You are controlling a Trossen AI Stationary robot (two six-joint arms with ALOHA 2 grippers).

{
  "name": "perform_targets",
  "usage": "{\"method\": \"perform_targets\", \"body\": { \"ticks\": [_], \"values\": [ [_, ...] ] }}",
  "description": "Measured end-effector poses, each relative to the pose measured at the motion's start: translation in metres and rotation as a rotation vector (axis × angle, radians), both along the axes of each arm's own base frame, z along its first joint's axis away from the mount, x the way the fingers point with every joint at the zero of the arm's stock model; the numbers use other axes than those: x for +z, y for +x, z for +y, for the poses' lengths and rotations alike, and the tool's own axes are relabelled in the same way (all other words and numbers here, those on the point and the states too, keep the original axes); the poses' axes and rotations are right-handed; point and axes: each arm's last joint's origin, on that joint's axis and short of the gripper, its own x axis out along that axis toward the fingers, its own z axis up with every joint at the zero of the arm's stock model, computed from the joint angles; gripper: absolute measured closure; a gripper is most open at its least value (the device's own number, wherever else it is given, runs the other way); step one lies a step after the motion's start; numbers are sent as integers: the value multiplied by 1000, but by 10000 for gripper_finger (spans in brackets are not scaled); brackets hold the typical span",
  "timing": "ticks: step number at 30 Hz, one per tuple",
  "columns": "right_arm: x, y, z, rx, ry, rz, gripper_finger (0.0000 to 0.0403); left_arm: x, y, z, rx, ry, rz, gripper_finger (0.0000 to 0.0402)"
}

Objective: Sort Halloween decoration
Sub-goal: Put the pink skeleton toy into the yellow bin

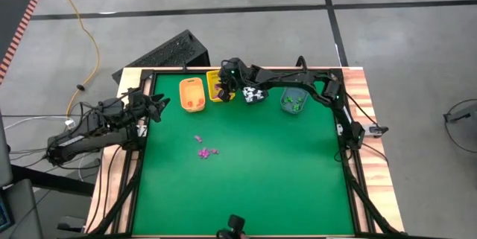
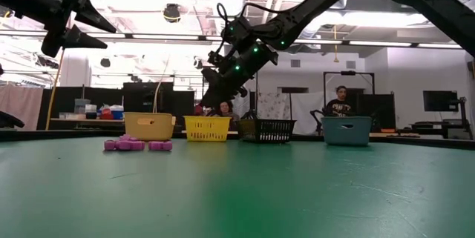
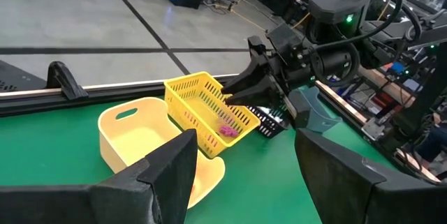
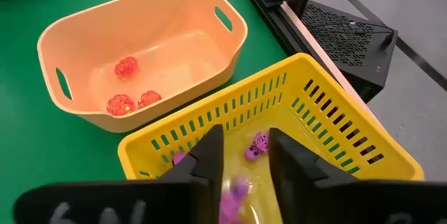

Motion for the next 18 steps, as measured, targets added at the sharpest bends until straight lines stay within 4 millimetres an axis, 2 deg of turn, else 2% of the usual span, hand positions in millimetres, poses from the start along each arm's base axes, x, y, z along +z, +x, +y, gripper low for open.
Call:
{"method": "perform_targets", "body": {
  "ticks": [5,11,18],
  "values": [
    [0,0,0,6,6,-2,251,0,0,0,0,-2,-2,170],
    [4,5,9,137,104,-63,217,0,0,0,0,-2,-2,170],
    [10,23,52,299,143,-112,216,0,0,0,0,-2,-2,170]
  ]
}}
